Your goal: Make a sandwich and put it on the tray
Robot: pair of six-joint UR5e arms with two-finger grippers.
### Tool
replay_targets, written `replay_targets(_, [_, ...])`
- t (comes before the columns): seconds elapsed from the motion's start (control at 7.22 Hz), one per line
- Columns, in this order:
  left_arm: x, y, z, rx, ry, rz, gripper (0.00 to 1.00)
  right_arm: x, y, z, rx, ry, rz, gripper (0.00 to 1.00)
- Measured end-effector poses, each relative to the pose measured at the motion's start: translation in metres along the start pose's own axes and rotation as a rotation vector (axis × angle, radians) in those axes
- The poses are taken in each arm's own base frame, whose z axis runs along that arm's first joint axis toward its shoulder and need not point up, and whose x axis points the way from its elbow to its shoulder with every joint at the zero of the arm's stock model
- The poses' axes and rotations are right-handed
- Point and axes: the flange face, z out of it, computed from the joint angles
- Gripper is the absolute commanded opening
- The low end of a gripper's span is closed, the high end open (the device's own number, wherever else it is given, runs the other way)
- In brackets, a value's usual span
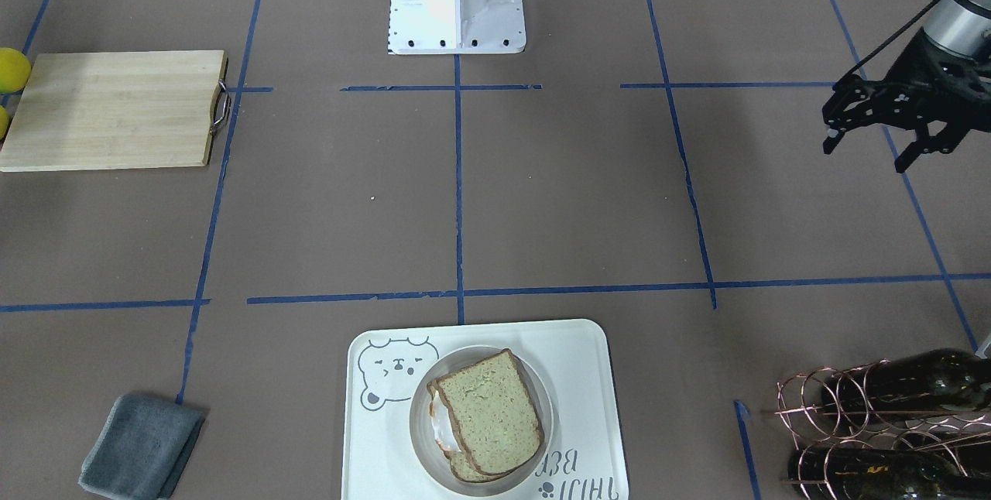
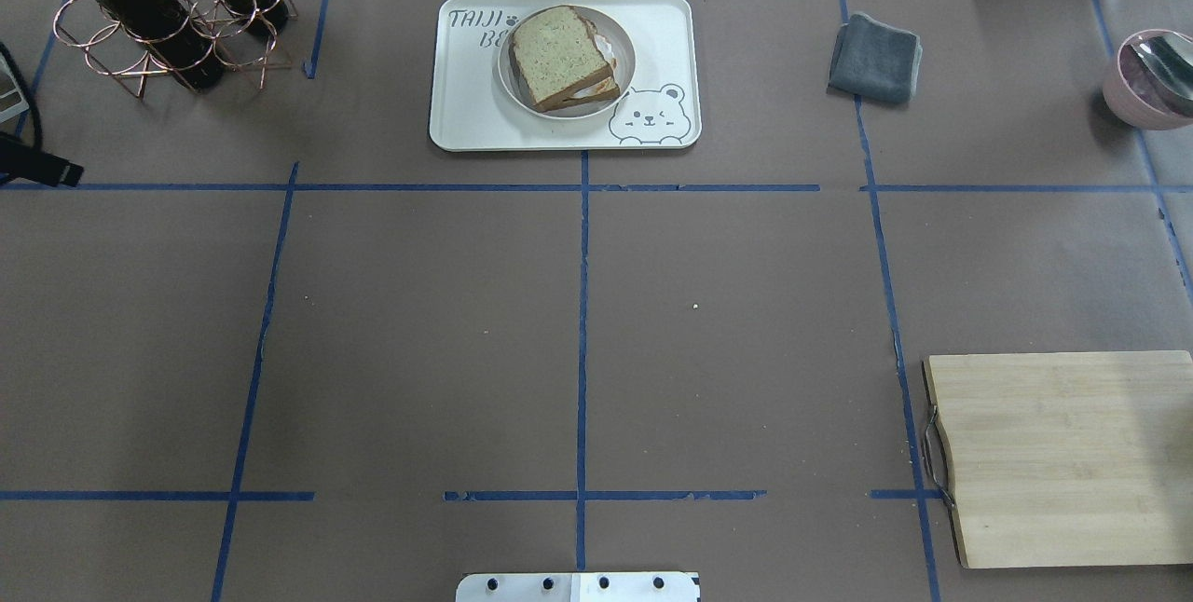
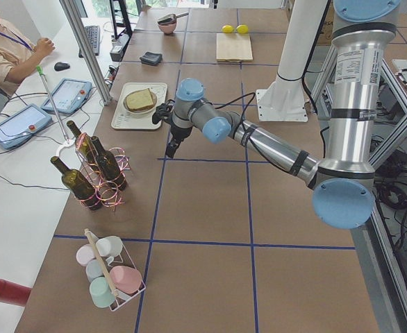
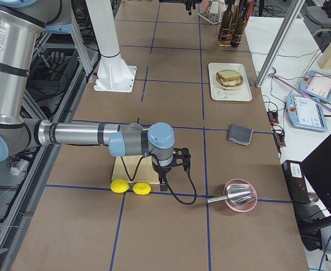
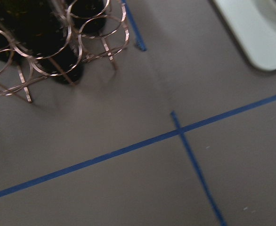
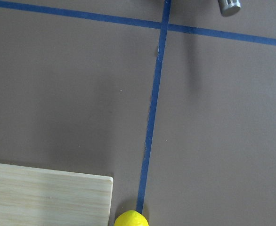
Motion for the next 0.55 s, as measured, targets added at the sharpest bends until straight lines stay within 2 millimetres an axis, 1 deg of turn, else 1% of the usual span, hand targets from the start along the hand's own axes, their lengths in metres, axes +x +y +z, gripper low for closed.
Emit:
replay_targets(0.14, [-0.056,0.026,-0.004,-0.041,-0.038,0.018,1.00,0.000,0.001,0.001,-0.002,0.000,0.001,1.00])
replay_targets(0.28, [-0.110,0.066,-0.011,-0.079,-0.036,-0.007,1.00,0.001,0.002,0.001,-0.003,0.000,0.003,1.00])
replay_targets(0.42, [-0.145,0.104,-0.012,-0.113,-0.007,-0.057,1.00,0.001,0.002,0.001,-0.004,0.000,0.007,1.00])
replay_targets(0.55, [-0.162,0.134,-0.009,-0.145,0.013,-0.100,1.00,0.001,0.002,0.001,-0.003,0.000,0.008,1.00])
